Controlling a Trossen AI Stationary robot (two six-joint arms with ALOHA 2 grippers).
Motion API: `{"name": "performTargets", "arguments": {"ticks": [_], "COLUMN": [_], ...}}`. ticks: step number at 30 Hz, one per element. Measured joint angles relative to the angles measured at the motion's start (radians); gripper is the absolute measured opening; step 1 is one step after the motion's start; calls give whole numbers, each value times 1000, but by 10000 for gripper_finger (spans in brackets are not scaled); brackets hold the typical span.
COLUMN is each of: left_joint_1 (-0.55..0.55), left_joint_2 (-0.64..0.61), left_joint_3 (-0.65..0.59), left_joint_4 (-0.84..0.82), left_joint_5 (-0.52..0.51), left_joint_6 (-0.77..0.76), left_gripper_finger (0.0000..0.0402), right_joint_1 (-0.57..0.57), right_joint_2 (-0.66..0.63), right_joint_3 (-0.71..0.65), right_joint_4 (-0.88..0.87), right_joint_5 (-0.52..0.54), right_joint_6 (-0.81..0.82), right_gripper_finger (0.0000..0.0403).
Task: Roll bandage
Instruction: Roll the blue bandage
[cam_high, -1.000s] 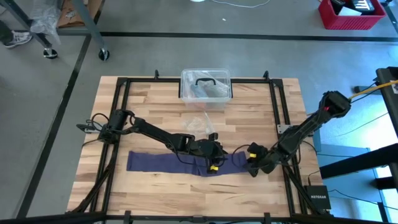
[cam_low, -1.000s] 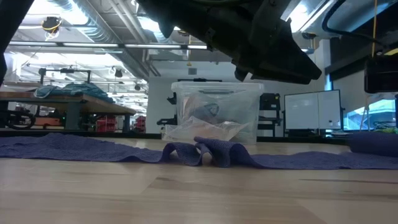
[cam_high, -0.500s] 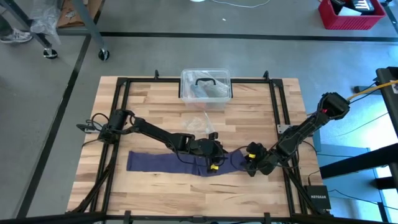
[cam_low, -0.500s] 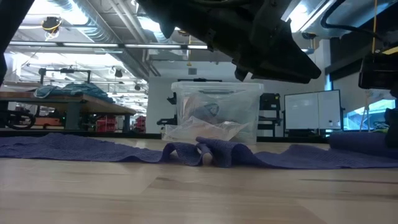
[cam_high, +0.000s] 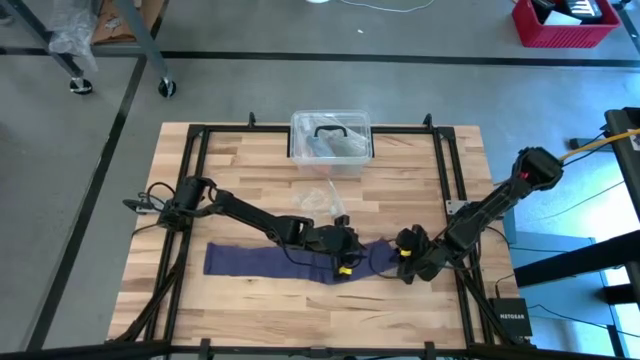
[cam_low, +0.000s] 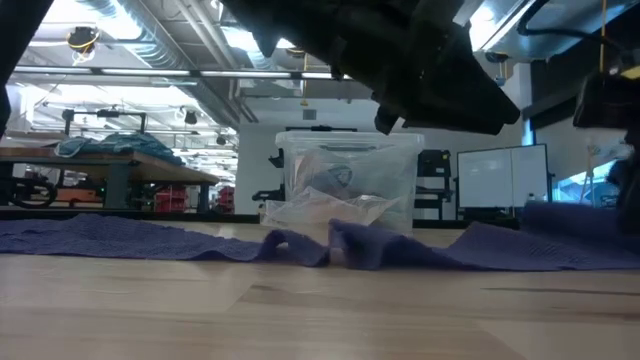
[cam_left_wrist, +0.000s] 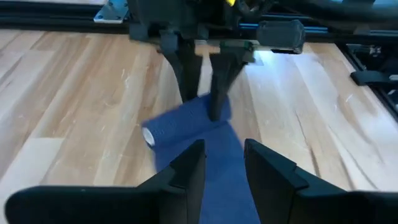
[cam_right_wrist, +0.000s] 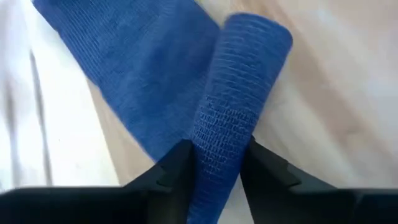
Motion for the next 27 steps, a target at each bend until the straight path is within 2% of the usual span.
{"name": "performTargets", "arguments": {"ticks": [4, 7, 11, 16, 20, 27], "left_joint_1": [-4, -10, -23, -63, -100, -106], "left_joint_2": [-43, -78, -123, -156, -156, -158], "left_joint_3": [95, 187, 267, 275, 272, 272], "left_joint_4": [-187, -333, -468, -453, -481, -491], "left_joint_5": [-2, -49, -132, -201, -242, -242], "left_joint_6": [34, 98, 169, 150, 185, 196], "left_gripper_finger": [104, 104, 104, 104, 104, 104], "right_joint_1": [0, 0, 0, 0, -1, -20], "right_joint_2": [-58, -74, -78, -74, -74, -72], "right_joint_3": [171, 286, 412, 446, 444, 446], "right_joint_4": [-242, -368, -365, -257, -234, -202], "right_joint_5": [38, 68, 119, 131, 136, 119], "right_joint_6": [-161, -327, -593, -856, -920, -943], "right_gripper_finger": [72, 53, 51, 51, 51, 51]}}
